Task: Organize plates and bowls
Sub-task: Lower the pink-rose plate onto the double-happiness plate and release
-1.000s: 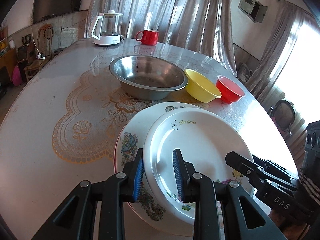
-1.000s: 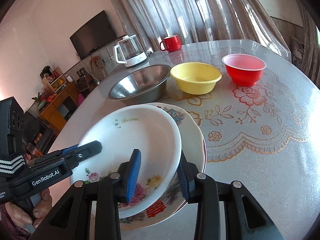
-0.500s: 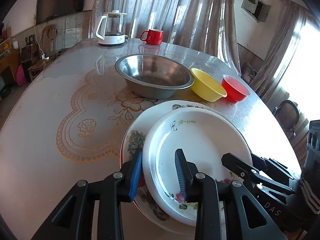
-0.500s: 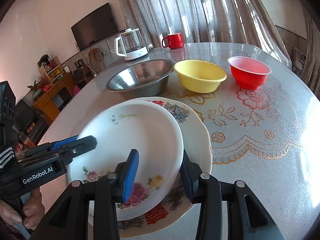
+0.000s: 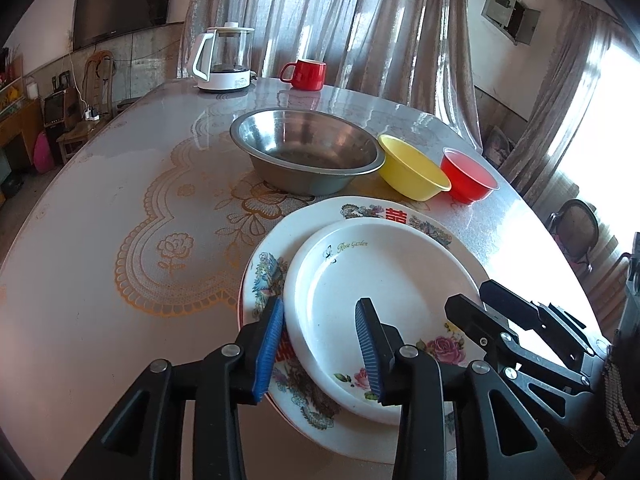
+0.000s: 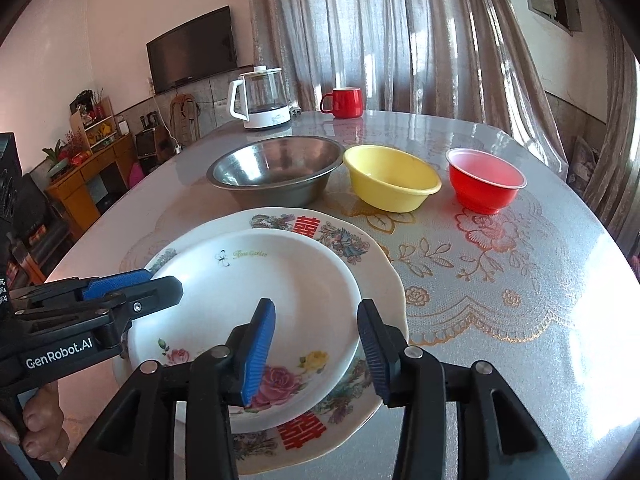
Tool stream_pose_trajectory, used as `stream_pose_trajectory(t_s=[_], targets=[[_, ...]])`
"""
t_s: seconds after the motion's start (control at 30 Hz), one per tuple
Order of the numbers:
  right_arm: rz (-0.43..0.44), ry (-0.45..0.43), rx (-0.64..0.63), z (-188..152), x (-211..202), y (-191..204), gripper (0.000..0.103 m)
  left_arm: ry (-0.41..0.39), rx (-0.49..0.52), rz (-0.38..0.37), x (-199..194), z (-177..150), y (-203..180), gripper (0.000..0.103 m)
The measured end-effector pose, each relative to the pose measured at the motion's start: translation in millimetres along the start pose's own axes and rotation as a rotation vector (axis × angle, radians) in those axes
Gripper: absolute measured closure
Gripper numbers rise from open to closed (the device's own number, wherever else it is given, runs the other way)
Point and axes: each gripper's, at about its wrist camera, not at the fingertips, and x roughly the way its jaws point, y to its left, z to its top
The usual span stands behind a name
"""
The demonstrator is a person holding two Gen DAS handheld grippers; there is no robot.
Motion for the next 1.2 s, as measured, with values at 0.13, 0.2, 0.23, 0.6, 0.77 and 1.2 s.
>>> stream_pose_trajectory(t_s=[0.13, 0.2, 0.23, 0.6, 0.77, 1.2], targets=[[0.002, -0.005, -0.005, -0.3, -0.9, 1.2, 0.059, -0.001, -0.001, -0.006, -1.5, -2.0, 0.0, 0.064], [0.005, -0.005, 0.001, -0.4, -0.8, 0.9, 0.059, 0.000, -0.004, -0.010, -3.0, -3.1, 0.5, 0.064], [0.006, -0.004, 0.002, -0.4, -0.9, 0.9, 0.059, 0.000, -0.006, -0.009, -3.9, -3.5, 0.6, 0.064], [0.073, 0.040, 0.003, -7.2, 4.1, 13.4, 0.060, -0.028, -0.003, 0.026, -20.7, -7.2, 1.1, 0.060], [0.082, 0.043, 0.011, -9.2, 1.6, 14.2, 0.059, -0.030, -0.006, 0.037, -25.4, -11.0, 3.7, 0.060], [0.103, 0.042, 0.050, -9.1, -8.0, 12.5, 0.055, -0.026, -0.028, 0.049, -32.8, -20.3, 11.7, 0.059]])
